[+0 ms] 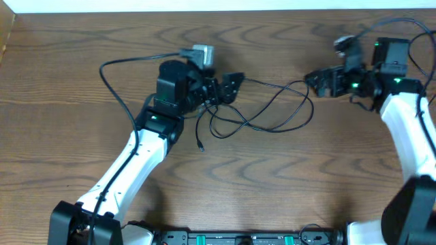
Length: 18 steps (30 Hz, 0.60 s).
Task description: Untangle cables
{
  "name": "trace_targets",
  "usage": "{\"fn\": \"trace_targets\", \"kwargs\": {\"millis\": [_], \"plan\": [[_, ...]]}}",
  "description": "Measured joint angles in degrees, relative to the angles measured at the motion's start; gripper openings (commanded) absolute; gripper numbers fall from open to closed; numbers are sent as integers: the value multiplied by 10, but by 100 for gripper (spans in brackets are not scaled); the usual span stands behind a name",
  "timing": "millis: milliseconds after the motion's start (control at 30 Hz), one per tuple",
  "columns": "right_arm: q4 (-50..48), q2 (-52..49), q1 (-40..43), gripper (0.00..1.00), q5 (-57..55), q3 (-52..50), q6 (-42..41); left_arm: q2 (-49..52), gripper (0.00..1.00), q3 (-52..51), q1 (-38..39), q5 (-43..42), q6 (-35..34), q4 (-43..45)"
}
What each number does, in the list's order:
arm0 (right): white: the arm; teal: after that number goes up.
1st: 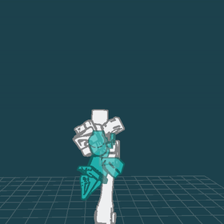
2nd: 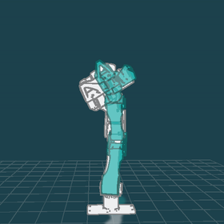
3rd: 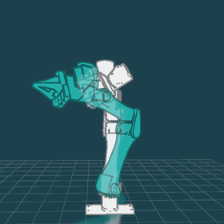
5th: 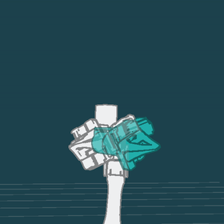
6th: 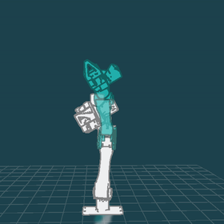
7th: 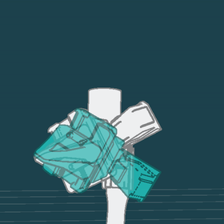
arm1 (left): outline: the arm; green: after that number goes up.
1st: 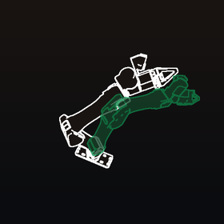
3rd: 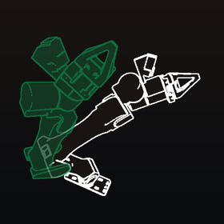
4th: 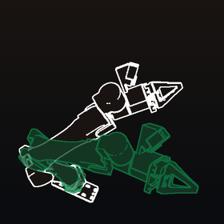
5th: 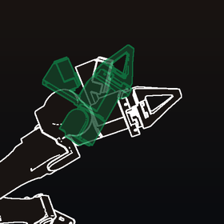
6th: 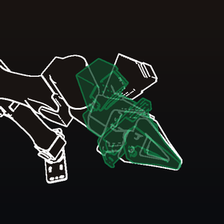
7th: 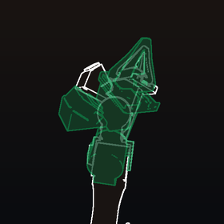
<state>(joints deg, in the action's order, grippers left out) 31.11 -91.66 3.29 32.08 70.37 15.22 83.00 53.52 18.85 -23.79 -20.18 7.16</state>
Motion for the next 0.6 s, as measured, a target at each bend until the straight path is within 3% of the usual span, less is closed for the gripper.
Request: {"fn": "trace_targets", "kwargs": {"millis": [233, 600], "plan": [[37, -4, -94, 99, -22, 0, 176, 2, 98, -1, -35, 105, 12, -132], [57, -94, -184, 99, -33, 0, 294, 2, 99, -1, -85, 201, 74, -263]]}}
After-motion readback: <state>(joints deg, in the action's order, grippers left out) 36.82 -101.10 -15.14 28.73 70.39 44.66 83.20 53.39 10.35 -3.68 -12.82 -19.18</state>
